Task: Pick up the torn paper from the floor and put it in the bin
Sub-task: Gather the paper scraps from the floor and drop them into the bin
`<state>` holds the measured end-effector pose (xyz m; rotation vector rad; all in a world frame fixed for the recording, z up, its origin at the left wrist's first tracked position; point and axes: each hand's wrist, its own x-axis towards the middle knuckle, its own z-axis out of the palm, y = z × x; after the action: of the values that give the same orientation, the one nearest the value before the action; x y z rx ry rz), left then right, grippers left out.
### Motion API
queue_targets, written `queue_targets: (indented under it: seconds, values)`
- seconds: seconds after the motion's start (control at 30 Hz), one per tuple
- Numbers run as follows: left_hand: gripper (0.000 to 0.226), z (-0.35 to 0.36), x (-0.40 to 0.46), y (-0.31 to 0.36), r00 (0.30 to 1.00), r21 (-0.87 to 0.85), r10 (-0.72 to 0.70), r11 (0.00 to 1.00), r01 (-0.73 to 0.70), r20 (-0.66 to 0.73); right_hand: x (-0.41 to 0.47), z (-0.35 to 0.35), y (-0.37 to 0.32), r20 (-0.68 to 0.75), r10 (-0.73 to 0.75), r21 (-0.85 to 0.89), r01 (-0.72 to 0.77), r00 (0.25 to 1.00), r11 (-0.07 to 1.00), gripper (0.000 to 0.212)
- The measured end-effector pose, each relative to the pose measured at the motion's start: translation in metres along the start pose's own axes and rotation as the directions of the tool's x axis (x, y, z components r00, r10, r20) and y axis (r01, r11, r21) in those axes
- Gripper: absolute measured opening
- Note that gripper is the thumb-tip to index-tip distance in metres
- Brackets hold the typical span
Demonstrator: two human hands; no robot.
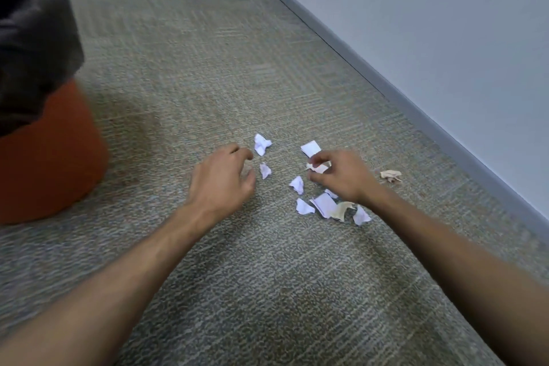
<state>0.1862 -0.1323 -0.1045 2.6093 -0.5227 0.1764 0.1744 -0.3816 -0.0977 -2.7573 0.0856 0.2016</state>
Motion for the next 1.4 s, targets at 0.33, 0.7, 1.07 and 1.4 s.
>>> queue_targets:
  seconds: [0.33,0.7,1.07,1.4]
  values:
    - [0.079,0.074,0.017,0.003,0.959,0.113,-0.128,0.988,0.102,0.255,0.006,0.032,0.012,0.337,-0.104,-0.345,0.226,0.936,0.911,0.117]
    - [0.042,0.099,0.048,-0.017,0.990,0.149,0.038,0.987,-0.058,0.133,0.021,0.043,0.022,0.294,-0.219,-0.136,0.268,0.930,0.954,0.054]
    - [0.042,0.109,0.095,-0.029,0.966,-0.135,0.096,0.989,-0.064,0.240,0.024,0.045,0.016,0.181,-0.257,-0.043,0.269,0.949,0.962,0.030]
    - [0.009,0.098,0.087,-0.015,0.991,-0.201,-0.040,0.977,0.065,0.124,0.018,0.015,-0.002,0.035,-0.094,0.483,0.065,0.995,0.873,0.025]
